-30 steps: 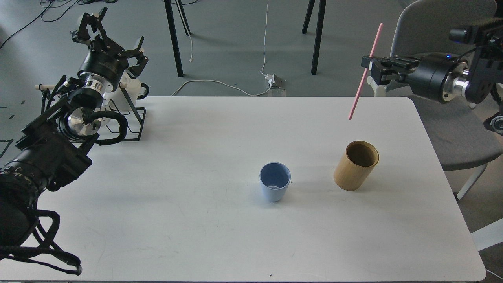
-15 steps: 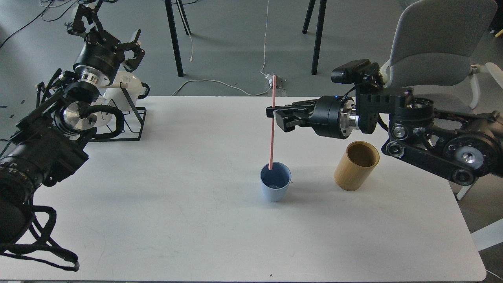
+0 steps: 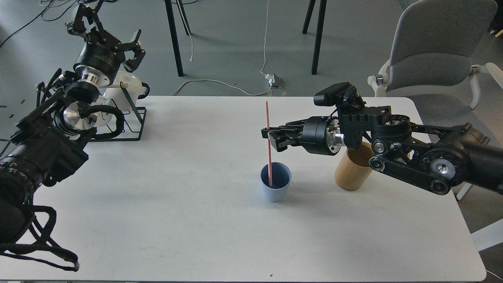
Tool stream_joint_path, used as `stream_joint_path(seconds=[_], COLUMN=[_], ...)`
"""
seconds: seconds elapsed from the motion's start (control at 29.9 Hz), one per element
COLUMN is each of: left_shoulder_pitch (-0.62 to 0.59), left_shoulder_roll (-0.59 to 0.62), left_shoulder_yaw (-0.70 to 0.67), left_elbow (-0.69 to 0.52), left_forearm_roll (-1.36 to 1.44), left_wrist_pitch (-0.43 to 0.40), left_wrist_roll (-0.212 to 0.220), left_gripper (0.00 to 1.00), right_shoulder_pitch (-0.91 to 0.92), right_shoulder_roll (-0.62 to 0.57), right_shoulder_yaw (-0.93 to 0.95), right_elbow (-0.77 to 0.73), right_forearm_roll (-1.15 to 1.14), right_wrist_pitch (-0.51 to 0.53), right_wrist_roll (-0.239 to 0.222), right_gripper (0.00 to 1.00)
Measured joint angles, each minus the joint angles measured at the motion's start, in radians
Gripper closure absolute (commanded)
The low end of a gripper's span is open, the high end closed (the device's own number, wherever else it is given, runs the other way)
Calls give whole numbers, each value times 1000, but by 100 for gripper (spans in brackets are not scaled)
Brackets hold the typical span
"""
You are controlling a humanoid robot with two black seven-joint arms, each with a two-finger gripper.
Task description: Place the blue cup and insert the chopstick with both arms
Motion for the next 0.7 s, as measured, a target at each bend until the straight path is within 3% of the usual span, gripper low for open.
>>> stream_joint_path(seconds=[0.13,0.3,0.4,0.43,0.7], left_shoulder_pitch=[0,-2,-2,-2,0], left_shoulder_roll=[1,2,3,3,14], left_shoulder_yaw=[0,0,0,0,0], left_elbow=[0,0,0,0,0], left_forearm_roll=[0,0,0,0,0], left_wrist_pitch=[0,0,0,0,0], left_wrist_roll=[0,0,0,0,-2], left_gripper=[0,0,0,0,0], right_shoulder_pitch=[-5,-13,-15,-15,-14], right_shoulder_roll=[-4,-21,-36,-42,-123], right_shoulder_yaw=[-7,-12,-2,8,298], right_elbow=[4,8,13,17,16], right_forearm_roll=[0,4,12,15,188], right_wrist_pitch=[2,2,2,2,4], right_wrist_roll=[0,0,4,5,9], right_gripper=[74,55,22,4,1])
